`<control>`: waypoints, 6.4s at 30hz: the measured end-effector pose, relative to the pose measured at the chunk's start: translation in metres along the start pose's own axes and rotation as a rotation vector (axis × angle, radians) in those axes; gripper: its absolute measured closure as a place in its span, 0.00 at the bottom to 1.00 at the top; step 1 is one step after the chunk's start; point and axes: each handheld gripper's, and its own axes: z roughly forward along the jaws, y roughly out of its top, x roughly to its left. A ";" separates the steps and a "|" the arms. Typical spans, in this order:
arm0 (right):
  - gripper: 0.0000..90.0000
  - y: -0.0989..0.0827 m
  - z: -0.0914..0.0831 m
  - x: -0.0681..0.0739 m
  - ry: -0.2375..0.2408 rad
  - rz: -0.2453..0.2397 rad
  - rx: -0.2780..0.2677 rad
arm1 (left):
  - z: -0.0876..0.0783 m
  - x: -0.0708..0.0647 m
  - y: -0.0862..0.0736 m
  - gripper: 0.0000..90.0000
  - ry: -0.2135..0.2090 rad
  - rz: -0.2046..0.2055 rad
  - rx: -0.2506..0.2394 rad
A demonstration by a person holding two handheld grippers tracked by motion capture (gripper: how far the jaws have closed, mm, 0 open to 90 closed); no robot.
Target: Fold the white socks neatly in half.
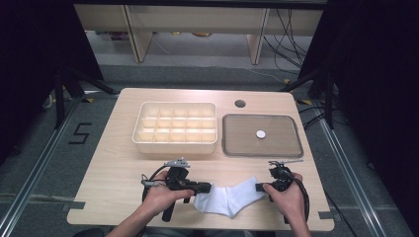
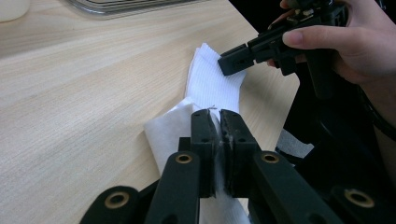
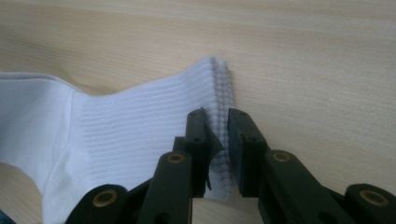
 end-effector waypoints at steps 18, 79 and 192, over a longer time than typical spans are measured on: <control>0.87 -0.003 0.008 0.016 0.038 -0.006 0.010 | 0.002 -0.001 0.001 0.93 -0.001 -0.002 -0.004; 1.00 0.002 0.023 0.041 0.022 -0.149 0.024 | 0.008 -0.001 0.007 0.93 -0.005 -0.022 -0.022; 0.96 -0.001 0.005 0.071 0.039 -0.187 -0.045 | 0.022 0.004 0.021 0.77 0.103 0.054 -0.012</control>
